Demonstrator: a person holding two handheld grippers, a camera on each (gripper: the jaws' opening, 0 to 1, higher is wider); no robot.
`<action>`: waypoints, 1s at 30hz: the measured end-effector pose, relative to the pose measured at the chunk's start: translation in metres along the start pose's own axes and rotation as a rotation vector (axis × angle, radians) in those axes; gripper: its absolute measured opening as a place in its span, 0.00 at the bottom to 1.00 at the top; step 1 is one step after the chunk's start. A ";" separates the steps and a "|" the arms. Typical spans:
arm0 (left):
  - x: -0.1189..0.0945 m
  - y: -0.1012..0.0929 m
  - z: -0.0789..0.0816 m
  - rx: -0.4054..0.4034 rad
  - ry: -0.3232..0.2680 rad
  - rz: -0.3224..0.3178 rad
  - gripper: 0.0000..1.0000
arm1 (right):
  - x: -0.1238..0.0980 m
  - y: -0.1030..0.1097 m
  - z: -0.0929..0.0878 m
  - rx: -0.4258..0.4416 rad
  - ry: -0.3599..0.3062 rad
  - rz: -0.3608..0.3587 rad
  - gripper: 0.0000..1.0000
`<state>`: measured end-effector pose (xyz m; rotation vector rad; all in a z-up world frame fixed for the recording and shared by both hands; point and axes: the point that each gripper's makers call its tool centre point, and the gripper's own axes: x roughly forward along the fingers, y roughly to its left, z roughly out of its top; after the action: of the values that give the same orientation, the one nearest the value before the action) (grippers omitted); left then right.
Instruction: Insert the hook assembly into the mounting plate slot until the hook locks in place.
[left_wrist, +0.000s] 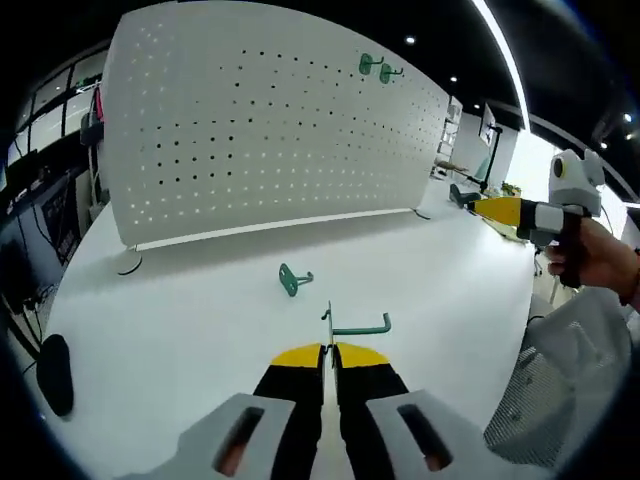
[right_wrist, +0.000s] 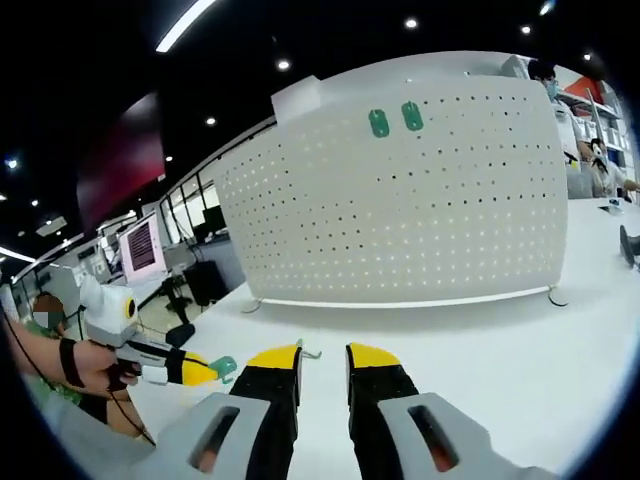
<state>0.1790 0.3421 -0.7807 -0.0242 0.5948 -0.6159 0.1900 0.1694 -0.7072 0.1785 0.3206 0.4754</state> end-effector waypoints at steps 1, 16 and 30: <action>-0.001 -0.001 0.002 -0.009 -0.007 -0.001 0.04 | 0.000 0.000 0.000 0.002 0.001 0.004 0.17; -0.021 -0.032 0.038 -0.180 -0.150 -0.071 0.04 | 0.003 0.018 -0.013 0.045 0.009 0.086 0.16; -0.032 -0.054 0.045 -0.302 -0.201 -0.129 0.04 | 0.002 0.040 -0.012 0.110 -0.025 0.187 0.15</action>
<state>0.1528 0.3080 -0.7166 -0.4062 0.4885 -0.6350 0.1705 0.2066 -0.7096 0.3228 0.3071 0.6400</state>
